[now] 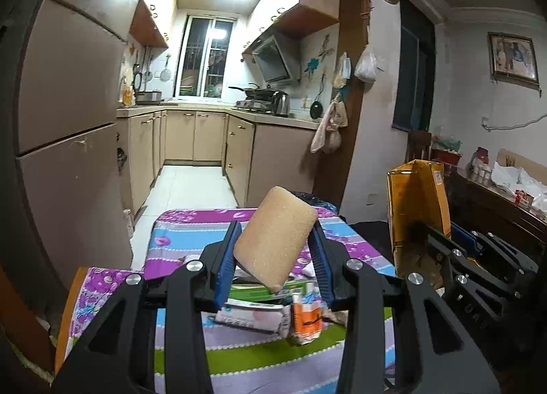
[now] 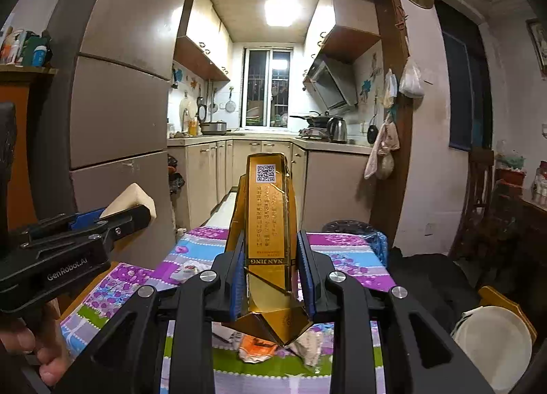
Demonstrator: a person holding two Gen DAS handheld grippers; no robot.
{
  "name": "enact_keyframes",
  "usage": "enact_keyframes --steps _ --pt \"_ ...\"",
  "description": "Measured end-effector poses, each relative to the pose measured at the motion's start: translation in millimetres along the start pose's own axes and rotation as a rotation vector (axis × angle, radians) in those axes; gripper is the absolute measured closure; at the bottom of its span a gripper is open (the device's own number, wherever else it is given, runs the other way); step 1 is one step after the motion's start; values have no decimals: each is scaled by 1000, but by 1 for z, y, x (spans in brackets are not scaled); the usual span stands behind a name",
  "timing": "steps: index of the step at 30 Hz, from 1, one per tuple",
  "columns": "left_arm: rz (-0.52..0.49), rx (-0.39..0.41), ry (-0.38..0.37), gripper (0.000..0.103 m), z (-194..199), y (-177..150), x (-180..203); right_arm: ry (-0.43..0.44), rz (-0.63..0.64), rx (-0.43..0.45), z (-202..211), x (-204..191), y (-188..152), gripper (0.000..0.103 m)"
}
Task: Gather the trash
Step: 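Carry both items over the white bucket and open both tools to drop them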
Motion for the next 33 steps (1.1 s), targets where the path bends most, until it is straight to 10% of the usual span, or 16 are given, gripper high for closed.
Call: enact_keyframes --steps 21,33 --pt "-130 -163 -379 65 -117 4 211 -400 -126 -84 30 287 -5 75" --pt "-226 -495 -539 65 -223 -68 349 -464 -281 -491 -21 490 -107 75"
Point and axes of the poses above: each gripper's, at about its wrist camera, not at the fingertips, and z roughly against the way its jaws point, x to its right, y to its top, the point moved 1 cm from there along -z, roughly the way its jaws point, and after that the axes turned 4 degrees about -y, right-handed, at the moved point
